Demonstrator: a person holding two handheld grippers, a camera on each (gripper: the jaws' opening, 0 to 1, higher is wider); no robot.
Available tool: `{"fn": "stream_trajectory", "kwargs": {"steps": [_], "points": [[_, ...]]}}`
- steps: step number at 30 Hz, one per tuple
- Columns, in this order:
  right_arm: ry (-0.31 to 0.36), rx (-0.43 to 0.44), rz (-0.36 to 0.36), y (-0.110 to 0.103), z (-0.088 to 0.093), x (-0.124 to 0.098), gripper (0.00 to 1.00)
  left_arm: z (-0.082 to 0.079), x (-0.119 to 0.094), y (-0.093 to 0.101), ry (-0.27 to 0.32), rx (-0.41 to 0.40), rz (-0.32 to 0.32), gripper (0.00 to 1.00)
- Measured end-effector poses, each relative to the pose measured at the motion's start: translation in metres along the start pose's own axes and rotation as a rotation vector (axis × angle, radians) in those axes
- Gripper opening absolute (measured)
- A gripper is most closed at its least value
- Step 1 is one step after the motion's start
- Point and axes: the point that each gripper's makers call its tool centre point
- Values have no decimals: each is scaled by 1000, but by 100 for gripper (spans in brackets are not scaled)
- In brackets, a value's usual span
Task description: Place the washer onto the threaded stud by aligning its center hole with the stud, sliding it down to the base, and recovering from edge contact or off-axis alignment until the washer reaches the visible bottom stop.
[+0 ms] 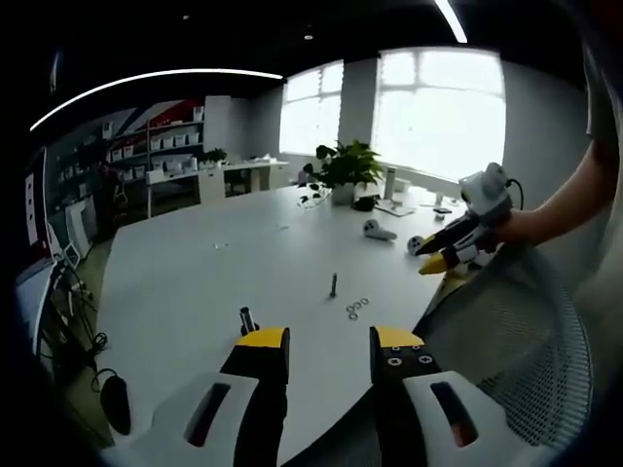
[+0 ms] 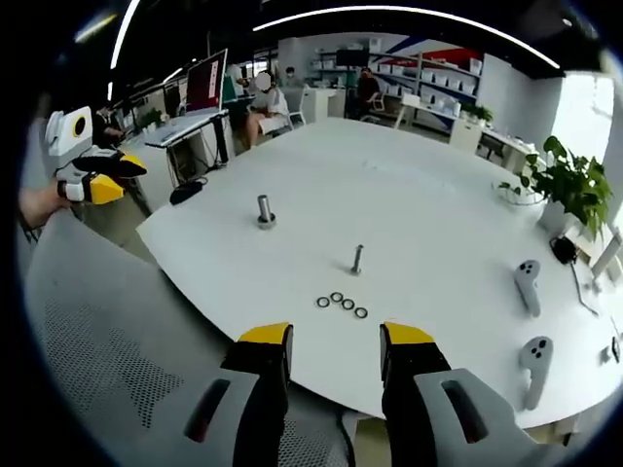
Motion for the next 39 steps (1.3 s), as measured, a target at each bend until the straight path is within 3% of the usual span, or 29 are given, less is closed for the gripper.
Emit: {"fn": "stream_trajectory", "kwargs": {"steps": [7,10,25,34,39], "points": [[-31,-16,-24,-5,4,4,39,2,0,-2,-9,-5,-2,31],[5,-13,-14,-2,-3,-1,37,1,0,-2,-5,-8,-3,31],[-94,14,-70,-6,10,7,40,3,-1,-2,-12,-11,-3,32],[-90,27,-72,12,-9,25,40,6,1,1,-27,-11,12,32],[-116,-8,-73,16,-8,38,40,6,0,-1,-22,-13,5,32]]}}
Point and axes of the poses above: the point that each gripper's makers call its tool centre point, and the gripper's own axes: x roughly forward along the fingers, y roughly to its right, z roughly out of its underside, and after that the axes turned 2 degrees about -y, right-handed
